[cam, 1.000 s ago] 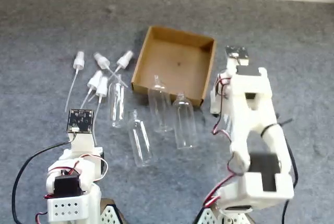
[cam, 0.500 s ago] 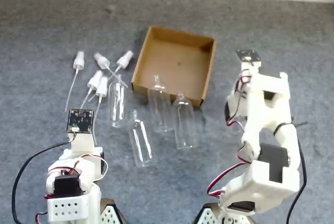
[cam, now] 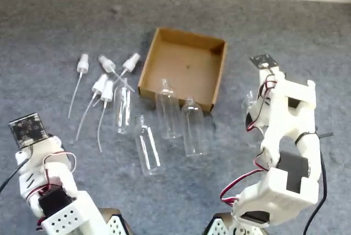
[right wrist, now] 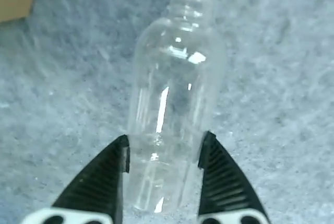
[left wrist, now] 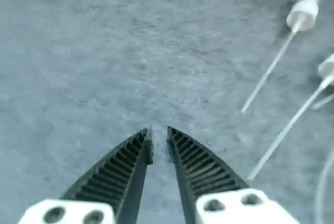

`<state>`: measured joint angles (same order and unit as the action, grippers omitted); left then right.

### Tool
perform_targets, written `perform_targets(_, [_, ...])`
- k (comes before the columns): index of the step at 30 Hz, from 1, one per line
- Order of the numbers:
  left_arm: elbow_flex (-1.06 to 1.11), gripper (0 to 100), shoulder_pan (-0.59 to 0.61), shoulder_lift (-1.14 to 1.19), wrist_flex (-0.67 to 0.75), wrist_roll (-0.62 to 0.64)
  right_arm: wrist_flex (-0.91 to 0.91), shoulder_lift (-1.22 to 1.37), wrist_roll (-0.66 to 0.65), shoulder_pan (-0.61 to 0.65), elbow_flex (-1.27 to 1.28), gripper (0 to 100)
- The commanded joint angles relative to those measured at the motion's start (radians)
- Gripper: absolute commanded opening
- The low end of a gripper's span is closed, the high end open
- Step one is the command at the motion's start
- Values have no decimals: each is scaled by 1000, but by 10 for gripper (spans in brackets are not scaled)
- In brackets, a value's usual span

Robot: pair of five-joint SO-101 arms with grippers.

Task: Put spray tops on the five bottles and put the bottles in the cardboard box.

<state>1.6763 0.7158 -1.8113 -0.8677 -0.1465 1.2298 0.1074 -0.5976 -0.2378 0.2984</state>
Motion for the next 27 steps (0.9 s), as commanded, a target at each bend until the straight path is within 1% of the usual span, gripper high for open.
perform_targets(1, [8,8,-4,-8,28,-153,-15,4,11,-15,1,4])
perform_targets(4, [-67,8,-38,1,20,-163,-15,5,11,-13,1,4])
perform_targets(7, [-217,8,-105,24,-118,-164,-16,7,9,-1,5,4])
perform_targets(10, [-415,8,-191,162,-239,-164,-24,5,8,15,56,4])
perform_targets(13, [-639,8,-245,423,-319,-164,-24,5,2,28,90,4])
perform_targets(15, [-812,8,-259,634,-384,-164,-24,2,-60,24,105,4])
perform_targets(17, [-992,8,-260,854,-459,-166,-24,1,-101,-1,107,5])
perform_targets(20, [-1244,8,-263,1159,-551,-166,-22,1,-98,-45,101,40])
perform_targets(24, [-1497,8,-265,1471,-597,-166,-16,1,-98,-62,102,100])
perform_targets(27, [-1612,8,-265,1630,-608,-166,-16,4,-98,-58,108,102])
